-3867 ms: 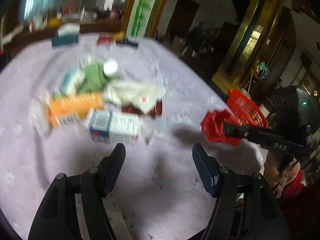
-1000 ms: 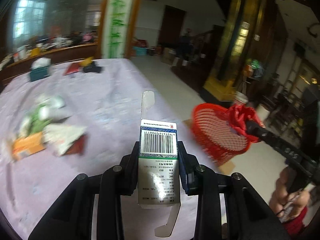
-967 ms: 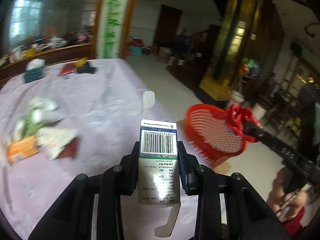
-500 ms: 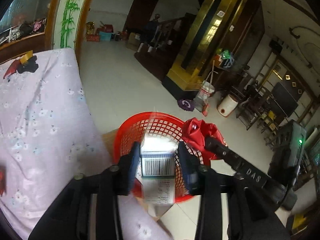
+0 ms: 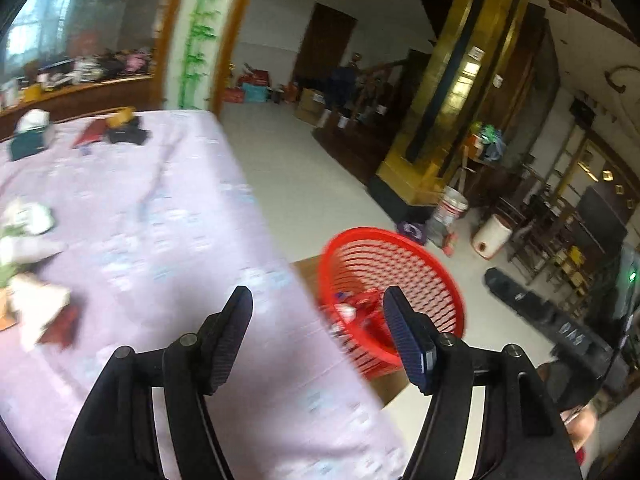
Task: Collect trash
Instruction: 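Return both tools to the table, then grasp the clear plastic bag with the left tool while the right tool grasps the white paper bag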
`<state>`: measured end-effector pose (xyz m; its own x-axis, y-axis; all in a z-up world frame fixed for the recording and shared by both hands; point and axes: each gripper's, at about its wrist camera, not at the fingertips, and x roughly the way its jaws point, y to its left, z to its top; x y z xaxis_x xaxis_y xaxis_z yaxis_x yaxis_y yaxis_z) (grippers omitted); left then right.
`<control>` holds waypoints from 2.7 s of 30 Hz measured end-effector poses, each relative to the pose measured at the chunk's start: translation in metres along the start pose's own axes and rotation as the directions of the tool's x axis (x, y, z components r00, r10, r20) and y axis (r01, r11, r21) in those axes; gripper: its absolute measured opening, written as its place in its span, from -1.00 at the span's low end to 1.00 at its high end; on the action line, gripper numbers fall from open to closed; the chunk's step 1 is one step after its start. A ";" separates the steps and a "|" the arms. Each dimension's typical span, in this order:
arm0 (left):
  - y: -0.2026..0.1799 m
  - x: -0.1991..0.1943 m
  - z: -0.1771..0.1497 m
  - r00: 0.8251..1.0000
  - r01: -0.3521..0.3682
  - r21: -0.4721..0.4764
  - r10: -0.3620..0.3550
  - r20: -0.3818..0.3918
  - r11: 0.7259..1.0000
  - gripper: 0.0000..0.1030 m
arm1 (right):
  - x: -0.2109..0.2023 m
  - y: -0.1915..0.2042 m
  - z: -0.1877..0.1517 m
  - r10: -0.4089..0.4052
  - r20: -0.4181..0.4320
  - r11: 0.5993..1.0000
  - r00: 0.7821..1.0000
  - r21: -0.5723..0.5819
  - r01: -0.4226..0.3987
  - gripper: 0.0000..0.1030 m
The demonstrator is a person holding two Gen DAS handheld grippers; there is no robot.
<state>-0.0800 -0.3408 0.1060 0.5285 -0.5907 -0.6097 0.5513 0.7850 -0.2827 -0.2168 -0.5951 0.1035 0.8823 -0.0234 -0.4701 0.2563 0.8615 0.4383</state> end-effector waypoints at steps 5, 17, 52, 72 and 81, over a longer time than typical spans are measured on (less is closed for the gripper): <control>0.038 -0.042 -0.028 0.996 -0.085 -0.024 0.085 0.021 0.996 0.30 | 0.012 0.045 -0.014 0.074 -0.062 0.995 0.995 -0.067 -0.079 0.10; 0.168 -0.127 -0.078 0.954 -0.287 -0.250 0.299 0.009 0.925 0.31 | 0.052 0.154 -0.071 0.193 -0.257 0.939 0.947 -0.231 -0.254 0.10; 0.383 -0.120 -0.080 0.901 -0.416 -0.502 0.420 -0.111 0.758 -0.46 | 0.105 0.244 -0.096 0.270 -0.439 0.862 0.857 -0.285 -0.418 0.20; 0.385 -0.124 -0.086 0.917 -0.374 -0.518 0.389 -0.084 0.769 -0.47 | 0.266 0.349 -0.129 0.178 -0.686 0.729 0.705 -0.389 -0.563 0.01; 0.372 -0.138 -0.087 0.919 -0.336 -0.499 0.393 0.011 0.799 -0.47 | 0.208 0.350 -0.139 0.202 -0.577 0.716 0.791 -0.464 -0.522 -0.34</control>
<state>-0.0042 0.0488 0.0202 0.7096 -0.2366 -0.6637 -0.0589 0.9187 -0.3904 0.0021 -0.2277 0.0527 0.5219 0.4486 -0.7255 -0.4602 0.8642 0.2033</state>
